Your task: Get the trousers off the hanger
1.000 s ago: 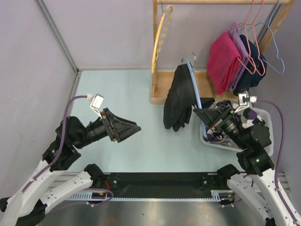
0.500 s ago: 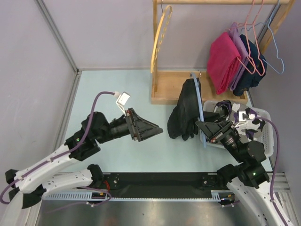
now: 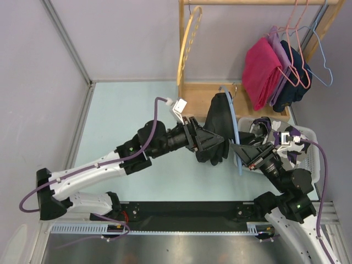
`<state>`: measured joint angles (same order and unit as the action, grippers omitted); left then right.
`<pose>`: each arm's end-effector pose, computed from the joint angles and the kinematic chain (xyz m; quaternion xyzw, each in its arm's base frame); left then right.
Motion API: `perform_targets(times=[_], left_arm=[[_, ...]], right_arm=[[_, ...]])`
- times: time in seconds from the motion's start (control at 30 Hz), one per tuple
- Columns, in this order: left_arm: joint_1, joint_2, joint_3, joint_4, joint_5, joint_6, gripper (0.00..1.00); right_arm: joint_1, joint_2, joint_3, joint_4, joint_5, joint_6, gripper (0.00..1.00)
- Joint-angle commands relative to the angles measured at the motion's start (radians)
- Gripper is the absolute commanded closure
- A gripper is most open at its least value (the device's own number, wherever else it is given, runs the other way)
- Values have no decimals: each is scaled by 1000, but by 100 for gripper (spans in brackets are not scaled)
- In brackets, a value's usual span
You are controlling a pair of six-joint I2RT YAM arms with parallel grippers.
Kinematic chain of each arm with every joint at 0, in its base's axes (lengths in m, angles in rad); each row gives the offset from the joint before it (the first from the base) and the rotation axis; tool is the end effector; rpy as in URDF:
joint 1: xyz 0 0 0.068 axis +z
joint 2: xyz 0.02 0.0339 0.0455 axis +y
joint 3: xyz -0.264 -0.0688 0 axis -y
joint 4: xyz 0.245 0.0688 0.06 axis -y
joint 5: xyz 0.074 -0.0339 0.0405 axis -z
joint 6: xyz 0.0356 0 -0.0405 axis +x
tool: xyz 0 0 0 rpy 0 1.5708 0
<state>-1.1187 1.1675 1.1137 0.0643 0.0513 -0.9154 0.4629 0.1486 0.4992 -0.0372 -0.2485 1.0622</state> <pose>0.1180 -0.2471 0.4042 0.0895 0.6977 -0.6139 0.3583 0.0602 0.0398 0.3265 0.0765 0.5871 0.6071 0.5300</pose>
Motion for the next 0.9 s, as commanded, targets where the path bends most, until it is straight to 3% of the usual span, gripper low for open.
perform_targets(times=[0.0,0.53,0.73,0.87], left_arm=[[-7,76,96,120,-47,36,32],[-6,282,230,160,-59,-5,36],[-1,299,247,175,-36,-16,44],[10,296,239,175,-18,-28,65]], right_arm=[[-1,-35,33,197,-21,-21,100],[-3,-4,35,200,-136,-22,100],[-3,32,53,184,-202,-34,100],[-1,52,68,174,-244,-47,100]])
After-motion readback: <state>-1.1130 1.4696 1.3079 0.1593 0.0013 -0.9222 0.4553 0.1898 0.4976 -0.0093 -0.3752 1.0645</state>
